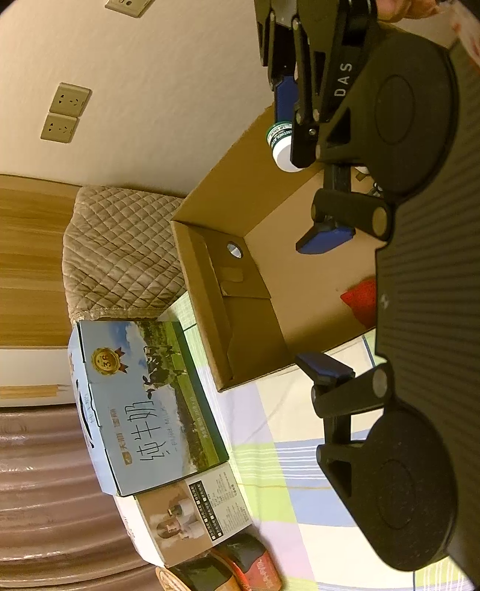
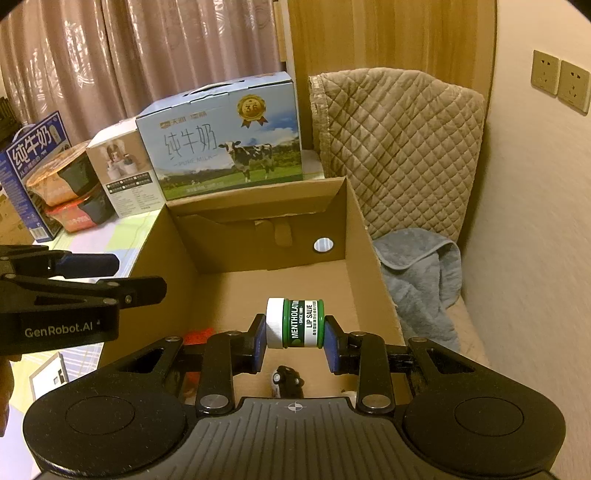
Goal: Organize rigid objects
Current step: 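Open both grippers to drop the figure and bottle into the box, then withdraw both grippers up from the cardboard box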
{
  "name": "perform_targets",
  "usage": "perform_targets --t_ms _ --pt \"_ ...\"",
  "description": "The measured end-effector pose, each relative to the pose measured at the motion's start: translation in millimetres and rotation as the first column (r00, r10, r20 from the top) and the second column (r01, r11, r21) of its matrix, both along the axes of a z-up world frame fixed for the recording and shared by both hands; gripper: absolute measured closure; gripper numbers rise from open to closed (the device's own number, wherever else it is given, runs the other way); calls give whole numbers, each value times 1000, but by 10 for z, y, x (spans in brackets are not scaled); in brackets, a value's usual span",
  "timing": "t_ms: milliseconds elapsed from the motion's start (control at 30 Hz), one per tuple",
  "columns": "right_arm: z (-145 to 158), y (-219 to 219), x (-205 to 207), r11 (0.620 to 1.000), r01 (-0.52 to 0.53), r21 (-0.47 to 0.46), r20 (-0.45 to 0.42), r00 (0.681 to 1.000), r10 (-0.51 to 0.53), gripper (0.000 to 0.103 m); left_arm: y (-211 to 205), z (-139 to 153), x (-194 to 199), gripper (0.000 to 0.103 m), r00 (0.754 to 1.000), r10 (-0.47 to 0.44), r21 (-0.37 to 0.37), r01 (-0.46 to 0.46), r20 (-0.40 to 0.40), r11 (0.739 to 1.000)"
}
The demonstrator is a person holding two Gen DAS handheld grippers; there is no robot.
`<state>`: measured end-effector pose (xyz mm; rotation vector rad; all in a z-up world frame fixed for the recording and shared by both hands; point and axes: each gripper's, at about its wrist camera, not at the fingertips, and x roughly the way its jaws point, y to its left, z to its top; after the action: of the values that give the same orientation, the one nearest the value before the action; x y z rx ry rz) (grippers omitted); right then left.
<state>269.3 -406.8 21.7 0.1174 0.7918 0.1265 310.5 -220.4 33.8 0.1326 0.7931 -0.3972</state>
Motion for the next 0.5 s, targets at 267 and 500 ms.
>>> perform_targets --t_ms 267,500 --pt "-8 12 18 1000 9 14 -5 1000 -8 74 35 -13 -25 48 1000 4 0 -4 -2 1000" --pt "80 -67 -31 998 54 38 25 998 -55 44 116 38 -105 41 1000 15 -10 -15 1 1000"
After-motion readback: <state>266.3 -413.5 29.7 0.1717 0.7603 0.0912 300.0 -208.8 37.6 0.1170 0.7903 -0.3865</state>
